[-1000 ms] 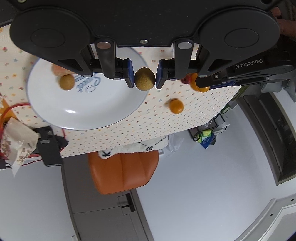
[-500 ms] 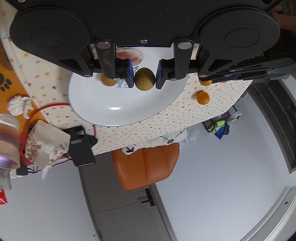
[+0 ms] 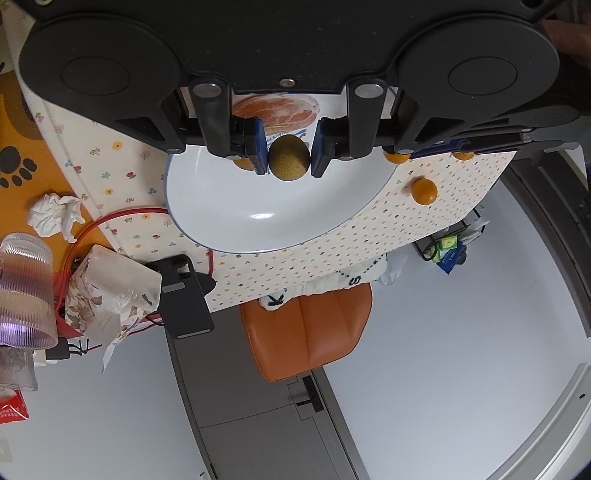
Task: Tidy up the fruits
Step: 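Open the left tool to drop the orange while the right drops the brown fruit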
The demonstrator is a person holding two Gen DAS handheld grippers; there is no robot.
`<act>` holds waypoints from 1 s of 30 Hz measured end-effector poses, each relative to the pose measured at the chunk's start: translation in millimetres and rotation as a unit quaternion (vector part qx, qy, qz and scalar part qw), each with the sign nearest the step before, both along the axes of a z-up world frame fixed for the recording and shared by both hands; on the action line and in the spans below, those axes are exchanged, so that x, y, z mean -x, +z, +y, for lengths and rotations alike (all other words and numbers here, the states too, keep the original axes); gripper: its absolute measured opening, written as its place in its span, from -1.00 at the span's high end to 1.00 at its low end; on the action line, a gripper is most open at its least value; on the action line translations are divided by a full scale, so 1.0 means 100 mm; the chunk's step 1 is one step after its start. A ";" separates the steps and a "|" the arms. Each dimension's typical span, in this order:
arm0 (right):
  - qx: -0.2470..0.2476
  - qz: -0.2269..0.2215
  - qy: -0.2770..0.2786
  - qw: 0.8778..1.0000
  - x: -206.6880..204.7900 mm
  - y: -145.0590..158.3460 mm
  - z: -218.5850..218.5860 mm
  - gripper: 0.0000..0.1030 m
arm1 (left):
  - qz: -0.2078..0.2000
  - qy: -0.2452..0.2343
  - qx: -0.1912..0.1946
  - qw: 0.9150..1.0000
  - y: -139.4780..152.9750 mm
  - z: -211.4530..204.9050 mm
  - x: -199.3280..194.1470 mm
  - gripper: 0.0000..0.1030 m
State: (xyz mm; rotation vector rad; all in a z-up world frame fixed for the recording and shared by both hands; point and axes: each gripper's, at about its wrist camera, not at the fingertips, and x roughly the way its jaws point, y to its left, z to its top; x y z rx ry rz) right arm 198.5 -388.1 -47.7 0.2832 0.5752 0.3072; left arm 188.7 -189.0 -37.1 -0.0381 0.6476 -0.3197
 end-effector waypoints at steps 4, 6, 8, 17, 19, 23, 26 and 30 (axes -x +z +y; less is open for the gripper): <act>0.000 0.006 -0.001 1.000 -0.03 -0.02 0.02 0.50 | -0.005 -0.005 -0.003 1.000 0.00 -0.04 0.01 0.58; 0.002 0.008 -0.004 1.000 -0.03 -0.03 0.03 0.45 | -0.006 -0.004 -0.010 1.000 0.01 -0.04 0.02 0.57; 0.004 0.010 -0.005 1.000 -0.03 -0.03 0.04 0.45 | -0.003 0.000 -0.006 1.000 0.02 0.00 0.02 0.54; 0.016 0.010 0.001 1.000 0.01 0.00 0.16 0.36 | 0.013 0.029 0.010 0.999 0.04 0.21 0.06 0.36; 0.018 0.011 0.001 1.000 0.02 0.01 0.19 0.28 | 0.014 0.038 0.012 0.999 0.06 0.27 0.08 -0.02; 0.023 0.009 0.002 1.000 0.05 0.02 0.25 0.01 | 0.009 0.057 0.014 0.998 0.09 0.38 0.13 -0.36; 0.026 0.007 0.002 1.000 0.07 0.05 0.30 -0.12 | 0.008 0.067 0.017 0.998 0.11 0.47 0.17 -0.49; 0.033 0.006 0.003 0.999 0.09 0.08 0.38 -0.33 | 0.007 0.078 0.019 0.997 0.13 0.58 0.22 -0.60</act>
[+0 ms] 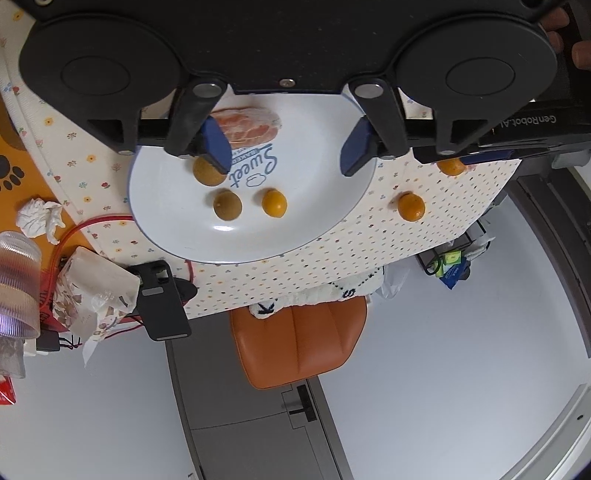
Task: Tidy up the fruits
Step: 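Open the left tool to drop the orange while the right drops the brown fruit, then move both open tools back toward the remaining fruits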
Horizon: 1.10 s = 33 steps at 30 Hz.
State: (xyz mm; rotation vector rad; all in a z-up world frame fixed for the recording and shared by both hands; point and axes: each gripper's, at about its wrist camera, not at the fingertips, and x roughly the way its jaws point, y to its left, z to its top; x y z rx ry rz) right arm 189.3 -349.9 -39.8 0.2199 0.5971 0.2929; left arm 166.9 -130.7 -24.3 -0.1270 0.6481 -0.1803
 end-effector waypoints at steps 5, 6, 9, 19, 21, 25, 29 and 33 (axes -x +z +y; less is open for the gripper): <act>0.007 -0.007 0.005 1.000 0.05 0.05 0.11 -0.59 | 0.002 0.010 0.006 1.000 0.02 0.13 0.06 -0.64; 0.008 -0.008 0.006 1.000 0.06 0.06 0.14 -0.65 | 0.001 0.012 0.006 1.000 0.02 0.16 0.08 -0.64; 0.006 -0.009 0.012 1.000 0.08 0.08 0.22 -0.74 | 0.000 0.018 0.005 1.000 0.03 0.24 0.11 -0.66; 0.008 -0.015 0.036 0.999 0.10 0.14 0.48 -0.77 | -0.006 0.040 0.011 0.999 0.06 0.55 0.24 -0.67; 0.008 -0.017 0.041 0.999 0.10 0.15 0.54 -0.77 | -0.008 0.043 0.003 0.999 0.07 0.61 0.27 -0.67; 0.009 -0.022 0.056 0.998 0.11 0.16 0.68 -0.76 | -0.006 0.048 0.003 0.999 0.06 0.75 0.31 -0.67; 0.012 -0.024 0.072 0.997 0.11 0.17 0.81 -0.75 | -0.005 0.053 0.000 0.999 0.06 0.86 0.36 -0.67; 0.011 -0.025 0.088 0.996 0.12 0.15 0.91 -0.72 | -0.002 0.067 -0.003 0.998 0.03 0.96 0.37 -0.67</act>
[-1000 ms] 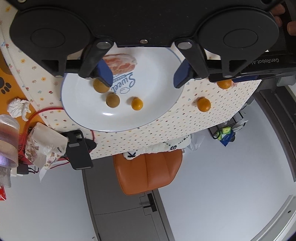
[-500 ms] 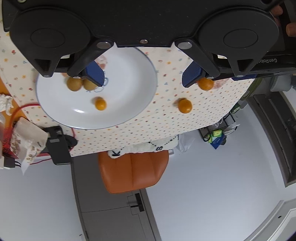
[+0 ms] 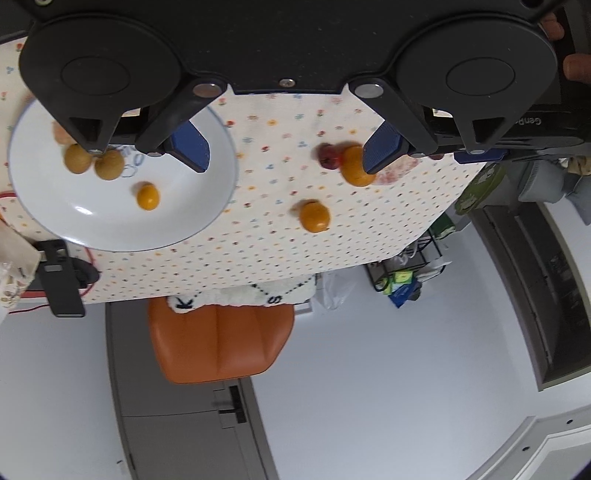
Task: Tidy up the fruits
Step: 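Move both open tools back toward the remaining fruits, then grasp a red plum with the left tool while the right grasps a large orange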
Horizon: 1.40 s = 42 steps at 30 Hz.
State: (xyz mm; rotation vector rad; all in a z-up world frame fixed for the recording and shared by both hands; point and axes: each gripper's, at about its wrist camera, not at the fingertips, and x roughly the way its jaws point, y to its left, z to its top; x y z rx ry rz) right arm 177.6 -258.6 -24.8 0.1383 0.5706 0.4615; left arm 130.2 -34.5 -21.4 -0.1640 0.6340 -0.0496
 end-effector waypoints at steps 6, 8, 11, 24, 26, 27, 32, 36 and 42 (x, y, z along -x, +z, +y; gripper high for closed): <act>0.005 0.002 0.019 1.000 -0.02 -0.01 0.09 -0.53 | -0.002 0.016 -0.001 1.000 -0.07 0.11 0.02 -0.67; 0.007 0.004 0.025 1.000 -0.02 -0.02 0.12 -0.46 | -0.001 0.019 0.000 1.000 -0.10 0.14 0.01 -0.66; 0.007 0.010 0.031 0.999 -0.05 -0.04 0.16 -0.39 | 0.004 0.020 0.000 1.000 -0.14 0.17 -0.01 -0.63; 0.007 0.027 0.056 0.998 -0.19 -0.14 0.39 -0.13 | 0.000 0.050 0.004 0.999 -0.20 0.43 -0.07 -0.49; 0.007 0.028 0.061 0.998 -0.21 -0.15 0.44 -0.12 | 0.000 0.056 0.005 0.998 -0.22 0.49 -0.08 -0.47; 0.007 0.030 0.063 0.998 -0.23 -0.16 0.47 -0.08 | 0.001 0.058 0.003 0.998 -0.23 0.51 -0.09 -0.41; 0.009 0.036 0.078 0.996 -0.31 -0.19 0.61 0.04 | 0.007 0.064 0.010 0.998 -0.29 0.62 -0.15 -0.20; 0.011 0.039 0.082 0.996 -0.37 -0.19 0.71 0.05 | 0.015 0.065 0.014 0.998 -0.35 0.70 -0.20 -0.07; 0.018 0.039 0.088 0.995 -0.47 -0.17 0.85 0.05 | 0.016 0.053 0.030 0.998 -0.40 0.81 -0.26 0.30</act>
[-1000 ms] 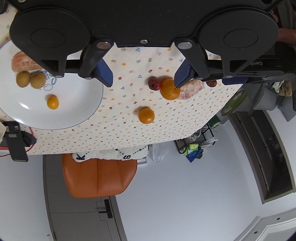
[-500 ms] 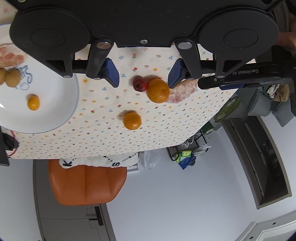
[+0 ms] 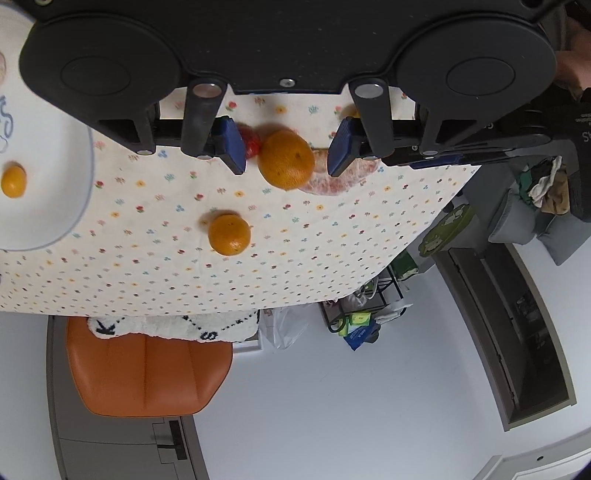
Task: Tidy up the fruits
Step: 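Grasp a red plum with the left tool while the right grasps a large orange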
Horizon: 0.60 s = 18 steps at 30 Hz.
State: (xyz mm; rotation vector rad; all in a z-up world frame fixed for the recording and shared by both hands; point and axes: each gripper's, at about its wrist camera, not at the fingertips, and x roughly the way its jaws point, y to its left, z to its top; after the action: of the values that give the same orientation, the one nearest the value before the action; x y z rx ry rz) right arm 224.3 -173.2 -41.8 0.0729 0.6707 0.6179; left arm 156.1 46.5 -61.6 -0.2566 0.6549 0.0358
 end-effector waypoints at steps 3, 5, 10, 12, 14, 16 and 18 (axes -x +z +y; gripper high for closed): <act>0.003 0.002 0.003 1.000 -0.06 0.00 0.08 0.05 | 0.001 -0.005 0.003 1.000 0.00 0.04 -0.02 0.55; 0.004 0.003 0.007 1.000 -0.09 -0.01 0.13 0.05 | 0.002 -0.008 0.010 1.000 -0.01 0.07 -0.02 0.57; 0.028 -0.007 0.009 1.000 -0.11 -0.03 0.26 0.03 | 0.002 -0.008 0.012 1.000 0.00 0.09 -0.01 0.57; 0.039 -0.014 0.007 0.999 -0.12 -0.03 0.29 0.03 | 0.000 -0.005 0.013 1.000 0.01 0.11 0.00 0.57; 0.052 -0.019 0.005 0.998 -0.12 -0.05 0.32 0.03 | -0.002 -0.002 0.014 1.000 0.03 0.13 0.00 0.57; 0.062 -0.020 0.002 0.998 -0.13 -0.08 0.33 0.03 | -0.005 -0.001 0.015 1.000 0.04 0.12 0.01 0.57; 0.064 -0.009 -0.002 0.998 -0.18 -0.12 0.32 0.04 | -0.007 -0.002 0.015 1.000 0.06 0.11 0.02 0.57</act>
State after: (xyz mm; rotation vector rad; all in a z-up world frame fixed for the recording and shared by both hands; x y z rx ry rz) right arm 242.1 -141.2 -53.8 -0.0506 0.6903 0.5690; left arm 153.6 57.0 -56.0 -0.2840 0.6433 0.0199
